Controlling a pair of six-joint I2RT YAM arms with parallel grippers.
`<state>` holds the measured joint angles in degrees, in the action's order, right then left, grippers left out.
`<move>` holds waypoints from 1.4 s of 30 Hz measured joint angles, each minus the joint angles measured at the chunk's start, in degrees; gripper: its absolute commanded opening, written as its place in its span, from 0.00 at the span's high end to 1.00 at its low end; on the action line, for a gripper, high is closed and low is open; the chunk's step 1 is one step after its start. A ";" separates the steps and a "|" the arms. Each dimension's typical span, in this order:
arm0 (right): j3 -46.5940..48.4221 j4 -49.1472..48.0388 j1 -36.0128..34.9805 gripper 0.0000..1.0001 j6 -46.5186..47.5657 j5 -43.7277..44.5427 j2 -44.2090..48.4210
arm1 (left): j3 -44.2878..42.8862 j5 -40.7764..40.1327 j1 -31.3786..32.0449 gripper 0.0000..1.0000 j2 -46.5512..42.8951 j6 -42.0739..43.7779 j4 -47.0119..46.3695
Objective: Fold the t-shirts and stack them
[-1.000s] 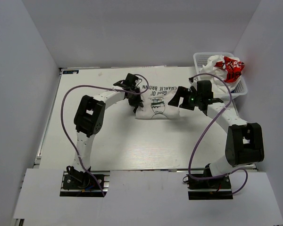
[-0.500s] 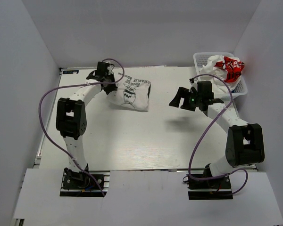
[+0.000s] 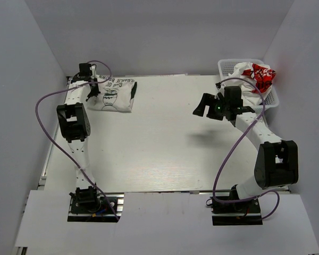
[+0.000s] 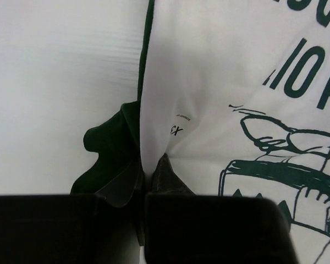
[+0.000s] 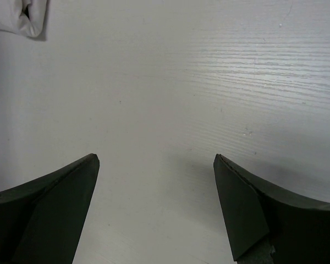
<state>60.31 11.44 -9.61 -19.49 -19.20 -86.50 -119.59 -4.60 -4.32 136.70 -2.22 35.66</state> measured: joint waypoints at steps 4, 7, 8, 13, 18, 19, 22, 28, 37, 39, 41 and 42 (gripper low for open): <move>1.51 1.57 0.28 0.10 0.55 0.61 -0.48 | -2.12 -0.39 -3.65 1.00 1.70 3.30 0.83; 2.82 2.32 0.48 0.10 0.81 1.42 -1.33 | -3.26 -0.57 -5.99 1.00 1.88 4.81 1.55; 3.02 2.43 0.50 0.10 0.92 1.60 -1.53 | -4.39 -0.70 -6.69 1.00 2.25 5.33 1.68; 3.15 2.78 0.55 0.10 1.53 2.43 -1.90 | -10.14 -2.16 -9.22 1.00 5.51 8.31 0.07; 4.79 5.11 0.55 0.10 2.23 4.33 -2.71 | -12.85 -5.22 -9.99 1.00 9.46 9.75 -0.92; 5.16 5.38 0.55 0.10 2.34 4.79 -2.73 | -12.85 -5.55 -10.14 1.00 10.03 9.90 -1.01; 6.01 5.60 0.59 0.10 2.60 5.88 -2.73 | -12.85 -6.01 -10.34 1.00 10.49 9.88 -1.29; 6.29 5.66 0.59 0.10 2.80 7.74 -2.71 | -13.09 -8.92 -10.47 0.53 10.47 9.20 -1.88; 6.29 7.04 0.59 0.10 2.29 9.90 -0.63 | -13.94 -14.73 -11.23 0.01 9.42 3.98 -2.03; 6.29 7.28 0.59 0.10 1.88 11.02 1.05 | -12.98 -14.88 -11.32 0.01 7.32 1.97 -1.29; 6.29 7.39 0.59 0.10 1.55 11.67 2.91 | -10.73 -14.60 -11.28 0.01 3.56 0.13 -0.22; 6.29 7.43 0.59 0.10 1.27 11.87 4.00 | -9.57 -14.36 -11.13 0.01 1.11 -0.90 0.33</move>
<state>66.61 18.87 -9.02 -18.22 -7.33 -82.50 -129.16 -18.96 -15.44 137.82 -3.11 35.99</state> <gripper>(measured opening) 0.903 0.990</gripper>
